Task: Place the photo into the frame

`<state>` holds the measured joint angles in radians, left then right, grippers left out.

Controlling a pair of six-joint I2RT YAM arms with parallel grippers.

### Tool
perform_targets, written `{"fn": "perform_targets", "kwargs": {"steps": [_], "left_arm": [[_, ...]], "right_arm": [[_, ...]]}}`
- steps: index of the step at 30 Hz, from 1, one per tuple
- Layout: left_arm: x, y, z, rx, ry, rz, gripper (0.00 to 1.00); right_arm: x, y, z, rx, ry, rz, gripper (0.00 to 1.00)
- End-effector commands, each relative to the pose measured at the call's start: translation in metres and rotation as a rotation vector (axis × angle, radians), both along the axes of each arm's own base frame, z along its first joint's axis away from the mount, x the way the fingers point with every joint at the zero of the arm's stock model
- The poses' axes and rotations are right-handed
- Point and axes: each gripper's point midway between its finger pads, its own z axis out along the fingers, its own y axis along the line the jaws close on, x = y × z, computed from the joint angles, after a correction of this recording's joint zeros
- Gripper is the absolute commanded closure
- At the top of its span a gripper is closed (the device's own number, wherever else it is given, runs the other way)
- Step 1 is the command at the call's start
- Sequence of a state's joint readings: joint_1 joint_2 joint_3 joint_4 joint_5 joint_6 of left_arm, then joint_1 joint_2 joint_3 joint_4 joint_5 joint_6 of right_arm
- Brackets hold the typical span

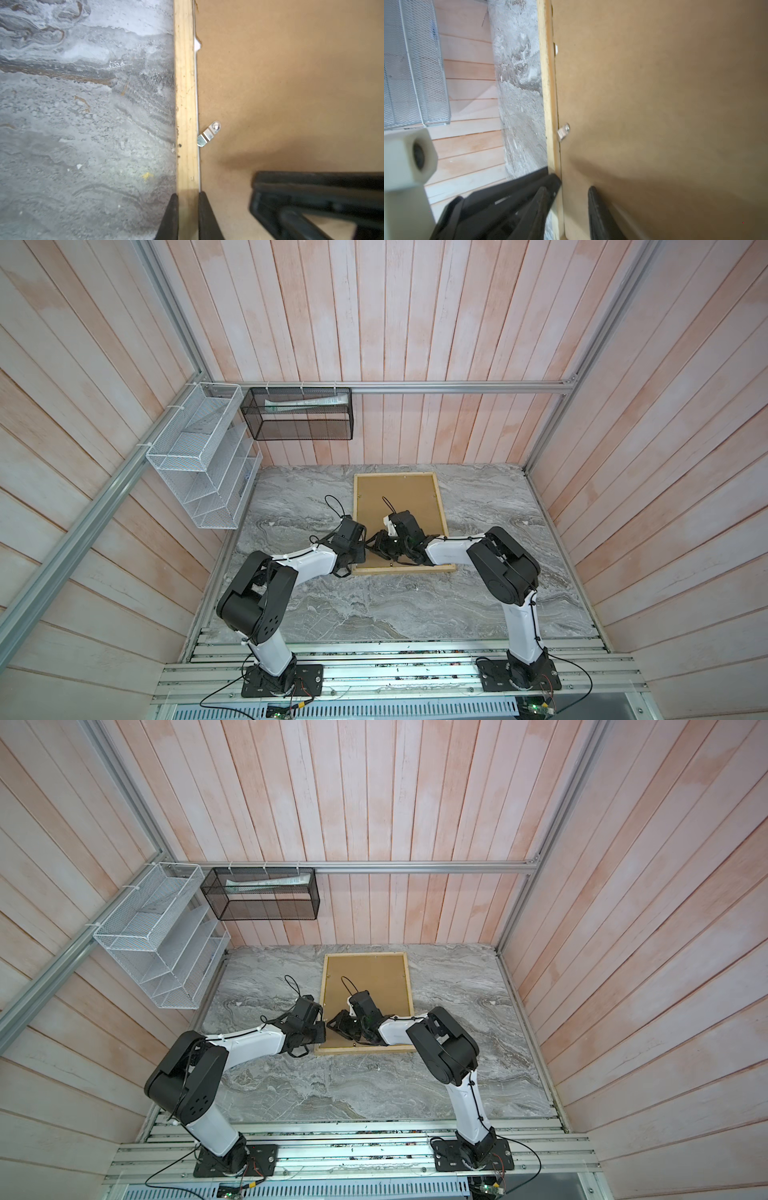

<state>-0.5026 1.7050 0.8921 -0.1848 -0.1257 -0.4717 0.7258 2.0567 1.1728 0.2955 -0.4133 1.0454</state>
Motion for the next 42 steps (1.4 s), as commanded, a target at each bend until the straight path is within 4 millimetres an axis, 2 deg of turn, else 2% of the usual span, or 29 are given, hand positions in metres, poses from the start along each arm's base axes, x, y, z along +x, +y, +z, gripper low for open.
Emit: {"fn": "perform_targets", "kwargs": {"steps": [1,4,6,10,15,18,23,31,38,42], "left_arm": [[-0.036,0.007,-0.031,0.043,0.173,-0.05,0.99],[-0.033,0.005,-0.027,0.037,0.162,-0.046,0.84],[-0.03,0.003,-0.019,0.025,0.141,-0.048,0.73],[-0.016,-0.002,0.006,0.002,0.072,-0.043,0.66],[-0.001,-0.013,0.046,-0.055,-0.048,-0.062,0.59],[0.001,-0.018,0.062,-0.076,-0.106,-0.084,0.56],[-0.007,-0.03,0.075,-0.094,-0.178,-0.13,0.52],[-0.017,-0.045,0.085,-0.071,-0.243,-0.178,0.51],[-0.021,-0.05,0.088,-0.073,-0.256,-0.201,0.51],[-0.027,-0.065,0.091,-0.066,-0.279,-0.269,0.49]], "right_arm": [[0.008,-0.032,0.013,-0.098,-0.096,0.046,0.64],[0.024,-0.064,0.029,-0.191,-0.183,0.05,0.64],[0.041,-0.09,0.043,-0.318,-0.252,0.036,0.64],[0.071,-0.137,0.059,-0.585,-0.312,0.023,0.64],[0.1,-0.199,0.049,-0.889,-0.256,0.002,0.64],[0.108,-0.222,0.035,-0.999,-0.206,-0.004,0.65],[0.115,-0.24,0.015,-1.082,-0.151,0.008,0.66],[0.115,-0.258,-0.011,-1.092,-0.08,0.005,0.7],[0.111,-0.263,-0.021,-1.088,-0.064,0.006,0.71],[0.111,-0.263,-0.029,-1.037,-0.047,0.029,0.73]]}}
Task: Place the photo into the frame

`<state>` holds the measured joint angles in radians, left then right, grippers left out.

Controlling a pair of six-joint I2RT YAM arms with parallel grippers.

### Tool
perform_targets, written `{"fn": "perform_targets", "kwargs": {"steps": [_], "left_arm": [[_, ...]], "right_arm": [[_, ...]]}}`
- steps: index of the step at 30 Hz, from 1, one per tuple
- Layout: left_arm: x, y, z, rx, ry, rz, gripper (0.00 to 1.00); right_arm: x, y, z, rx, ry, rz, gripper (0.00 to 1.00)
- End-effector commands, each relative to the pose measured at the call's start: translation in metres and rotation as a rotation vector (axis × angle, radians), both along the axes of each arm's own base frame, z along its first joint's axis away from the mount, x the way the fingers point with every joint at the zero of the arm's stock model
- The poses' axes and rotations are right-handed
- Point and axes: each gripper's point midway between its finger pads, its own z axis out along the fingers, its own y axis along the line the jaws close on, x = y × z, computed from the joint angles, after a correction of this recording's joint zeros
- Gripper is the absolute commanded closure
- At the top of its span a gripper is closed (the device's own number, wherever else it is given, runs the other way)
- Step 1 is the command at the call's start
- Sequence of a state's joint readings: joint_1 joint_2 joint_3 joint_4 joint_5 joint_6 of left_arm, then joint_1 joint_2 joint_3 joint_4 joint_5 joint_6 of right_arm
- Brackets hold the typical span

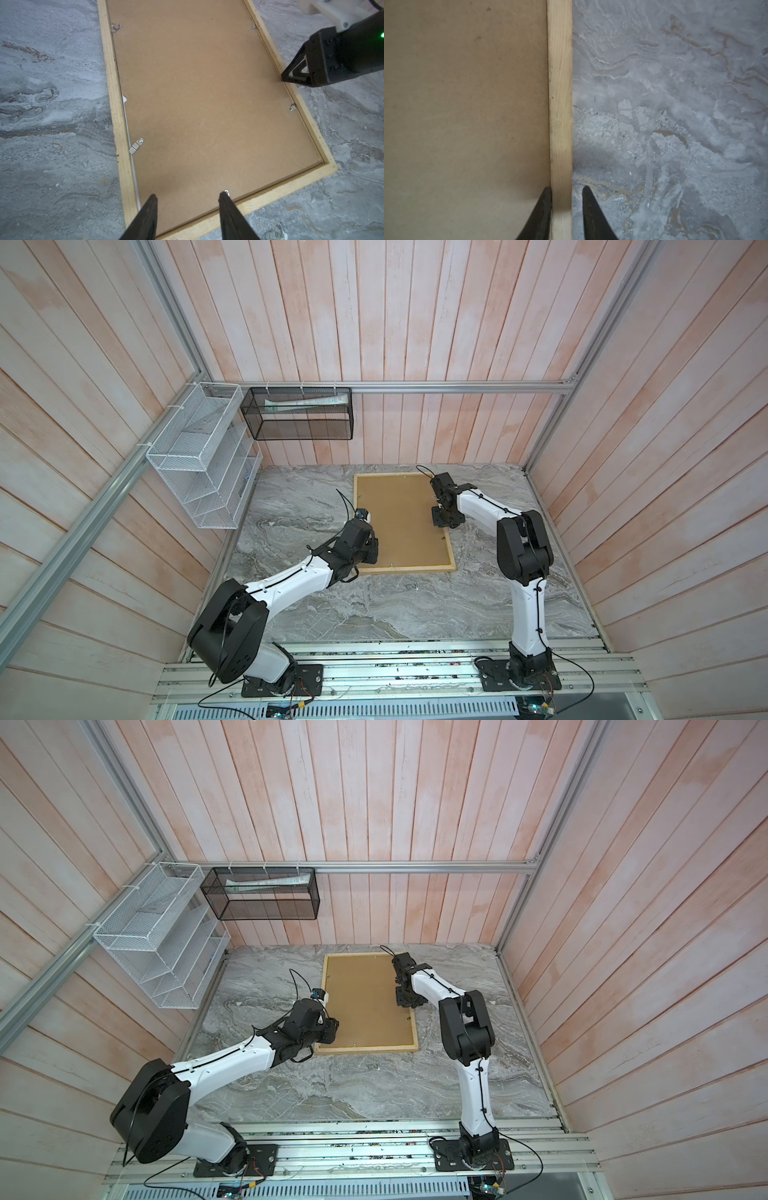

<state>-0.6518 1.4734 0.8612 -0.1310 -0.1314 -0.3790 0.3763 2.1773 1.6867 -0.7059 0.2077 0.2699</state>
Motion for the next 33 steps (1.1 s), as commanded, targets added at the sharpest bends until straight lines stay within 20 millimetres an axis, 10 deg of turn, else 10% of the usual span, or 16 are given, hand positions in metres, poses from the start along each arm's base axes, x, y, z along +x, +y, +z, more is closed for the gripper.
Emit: {"fn": "perform_targets", "kwargs": {"steps": [1,14,26,33], "left_arm": [[-0.008,-0.014,0.005,0.028,-0.057,-0.071,0.48],[-0.028,-0.065,-0.023,0.217,-0.128,-0.219,0.41],[-0.077,-0.106,-0.028,0.386,-0.385,-0.382,0.39],[-0.087,-0.111,-0.024,0.435,-0.5,-0.375,0.37]], "right_arm": [[-0.005,-0.008,-0.015,0.025,0.058,0.009,0.74],[0.0,-0.004,-0.022,0.073,0.135,0.111,0.99],[0.016,-0.002,0.107,0.119,-0.068,0.126,1.0],[0.011,-0.001,0.146,0.138,-0.117,0.134,1.0]]}}
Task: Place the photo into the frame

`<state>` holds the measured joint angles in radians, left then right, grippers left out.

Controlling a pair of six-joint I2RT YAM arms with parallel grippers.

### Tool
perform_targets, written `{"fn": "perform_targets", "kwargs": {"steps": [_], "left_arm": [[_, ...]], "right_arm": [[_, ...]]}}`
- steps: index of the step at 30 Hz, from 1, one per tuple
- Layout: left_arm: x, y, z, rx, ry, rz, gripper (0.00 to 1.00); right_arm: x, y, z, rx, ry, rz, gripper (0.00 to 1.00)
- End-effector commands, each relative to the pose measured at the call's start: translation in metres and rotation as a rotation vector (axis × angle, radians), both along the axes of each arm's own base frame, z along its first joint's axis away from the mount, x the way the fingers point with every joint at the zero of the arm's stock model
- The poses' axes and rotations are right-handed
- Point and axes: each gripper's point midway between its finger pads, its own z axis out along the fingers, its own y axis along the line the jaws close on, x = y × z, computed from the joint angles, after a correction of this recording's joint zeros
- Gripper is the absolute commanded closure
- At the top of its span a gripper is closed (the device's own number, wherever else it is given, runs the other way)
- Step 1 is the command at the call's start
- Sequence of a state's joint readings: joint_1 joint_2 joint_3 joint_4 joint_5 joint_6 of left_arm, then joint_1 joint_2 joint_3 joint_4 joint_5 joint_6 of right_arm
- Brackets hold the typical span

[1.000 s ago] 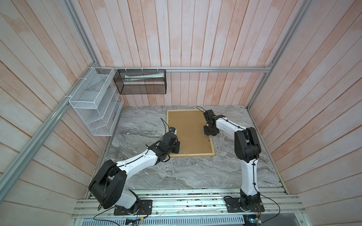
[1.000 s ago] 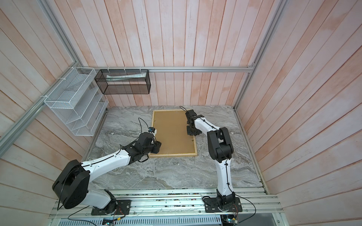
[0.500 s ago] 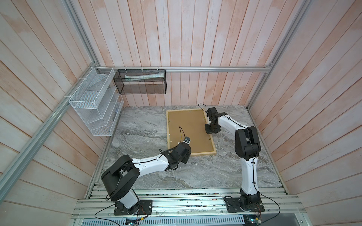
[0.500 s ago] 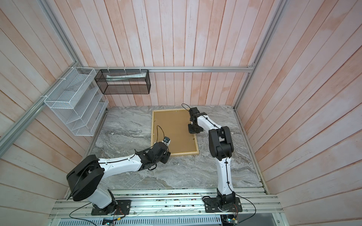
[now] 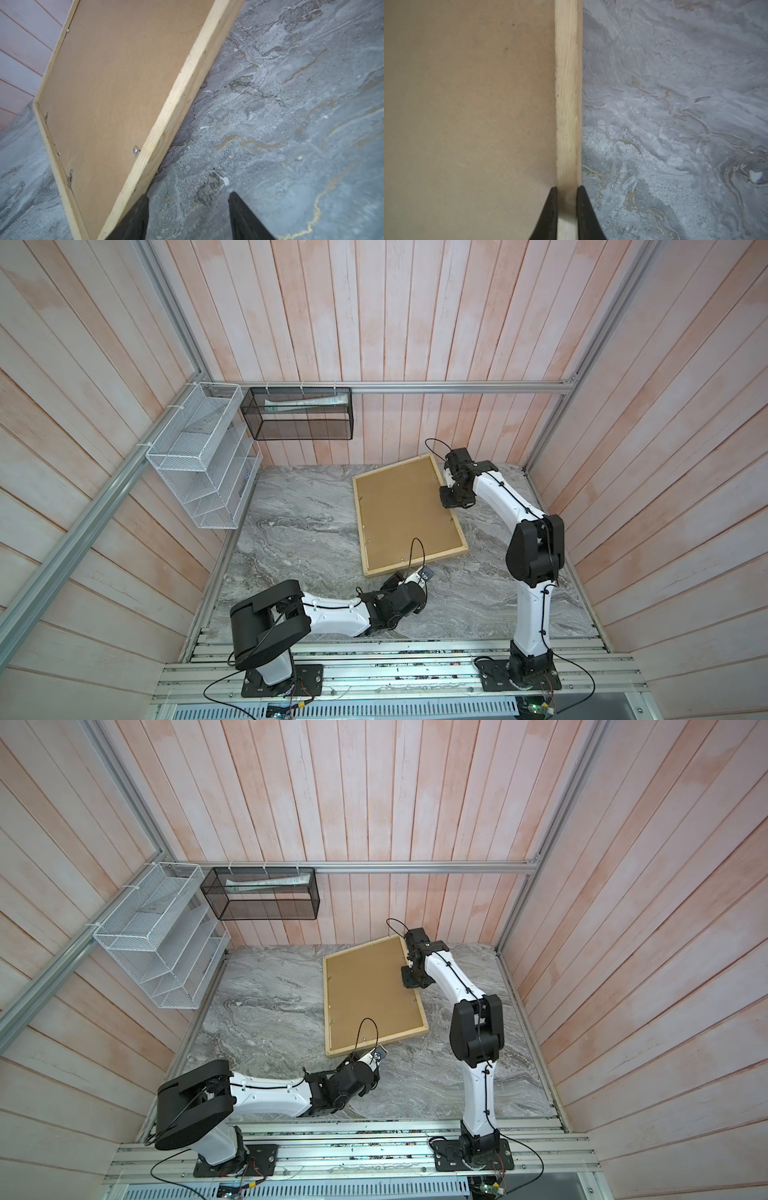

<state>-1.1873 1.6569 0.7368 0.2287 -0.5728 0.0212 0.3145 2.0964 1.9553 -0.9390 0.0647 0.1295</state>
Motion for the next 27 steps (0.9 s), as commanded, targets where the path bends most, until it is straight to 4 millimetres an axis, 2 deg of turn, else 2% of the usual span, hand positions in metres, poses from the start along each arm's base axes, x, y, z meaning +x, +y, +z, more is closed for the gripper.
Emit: {"fn": "perform_targets", "kwargs": {"steps": [1,9,19,27], "left_arm": [[0.014,0.001,0.018,-0.016,-0.117,0.042,0.37],[0.018,-0.003,0.031,-0.021,-0.25,0.02,0.37],[0.013,-0.017,0.043,-0.079,-0.38,-0.031,0.37],[0.027,-0.024,0.04,-0.005,-0.51,0.008,0.37]], "right_arm": [[-0.007,0.001,0.045,0.031,-0.061,0.017,1.0],[-0.014,0.004,0.057,0.043,-0.075,0.021,1.0],[-0.02,0.009,0.068,0.049,-0.086,0.029,1.0],[-0.026,0.015,0.079,0.052,-0.101,0.035,1.0]]}}
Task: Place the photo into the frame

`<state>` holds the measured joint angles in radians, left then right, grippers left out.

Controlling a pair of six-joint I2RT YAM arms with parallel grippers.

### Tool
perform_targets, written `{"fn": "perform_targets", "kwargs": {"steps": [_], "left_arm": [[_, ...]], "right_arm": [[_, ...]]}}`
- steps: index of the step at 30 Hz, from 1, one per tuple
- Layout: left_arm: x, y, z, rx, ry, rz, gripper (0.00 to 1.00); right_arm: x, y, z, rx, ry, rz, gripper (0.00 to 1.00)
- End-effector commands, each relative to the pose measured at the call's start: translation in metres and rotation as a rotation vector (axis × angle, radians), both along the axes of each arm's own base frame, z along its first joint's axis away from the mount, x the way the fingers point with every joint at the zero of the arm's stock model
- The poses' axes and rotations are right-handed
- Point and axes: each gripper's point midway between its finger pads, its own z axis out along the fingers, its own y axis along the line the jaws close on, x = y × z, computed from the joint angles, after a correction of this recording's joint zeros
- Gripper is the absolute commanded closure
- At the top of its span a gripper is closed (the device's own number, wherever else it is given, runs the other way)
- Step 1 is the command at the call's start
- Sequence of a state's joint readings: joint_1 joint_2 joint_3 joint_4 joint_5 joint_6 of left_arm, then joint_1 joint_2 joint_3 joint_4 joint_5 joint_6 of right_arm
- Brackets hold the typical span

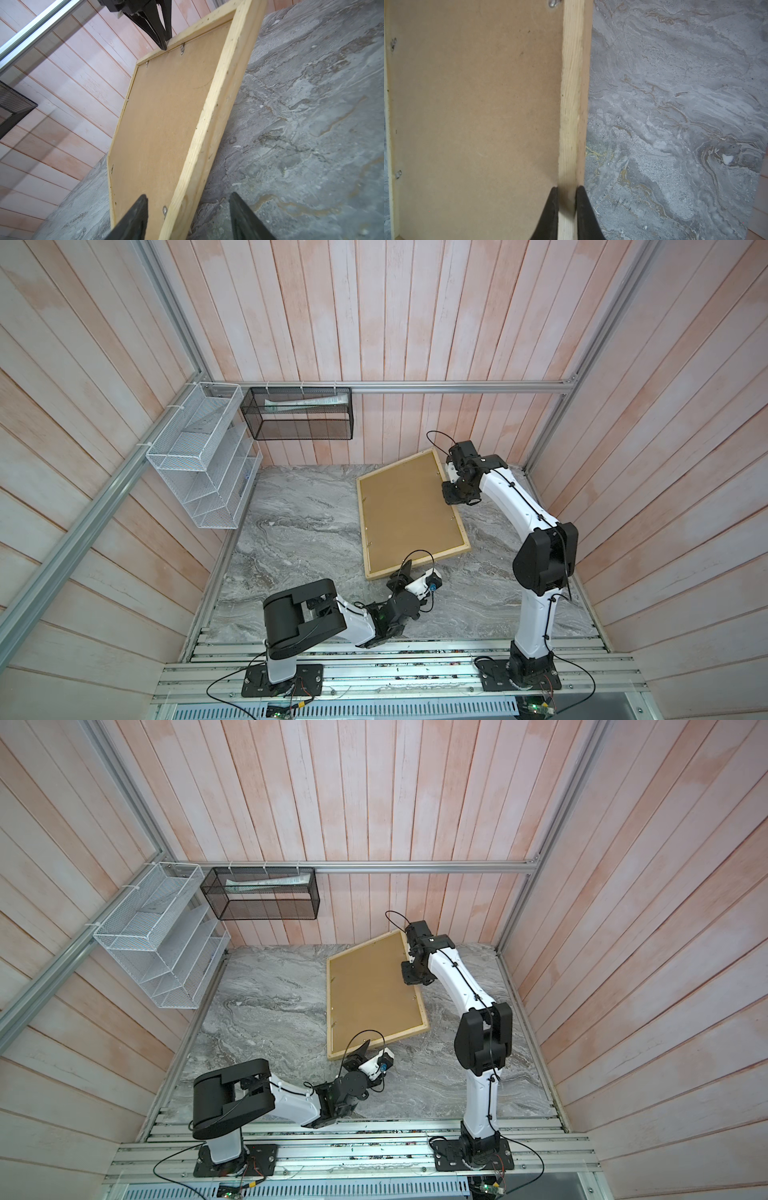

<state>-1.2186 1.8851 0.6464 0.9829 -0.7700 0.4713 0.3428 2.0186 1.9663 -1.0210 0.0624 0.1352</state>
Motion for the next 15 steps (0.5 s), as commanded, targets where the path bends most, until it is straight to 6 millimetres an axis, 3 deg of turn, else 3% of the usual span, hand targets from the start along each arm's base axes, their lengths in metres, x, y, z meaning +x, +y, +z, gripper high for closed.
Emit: {"fn": "perform_targets", "kwargs": {"steps": [1,15], "left_arm": [[0.007,-0.007,0.015,-0.01,-0.091,0.029,0.37],[0.034,-0.012,0.016,0.049,-0.204,0.178,0.37]], "right_arm": [[-0.004,0.009,0.048,0.047,-0.097,0.014,1.0],[-0.015,0.016,0.055,0.051,-0.102,0.021,1.0]]}}
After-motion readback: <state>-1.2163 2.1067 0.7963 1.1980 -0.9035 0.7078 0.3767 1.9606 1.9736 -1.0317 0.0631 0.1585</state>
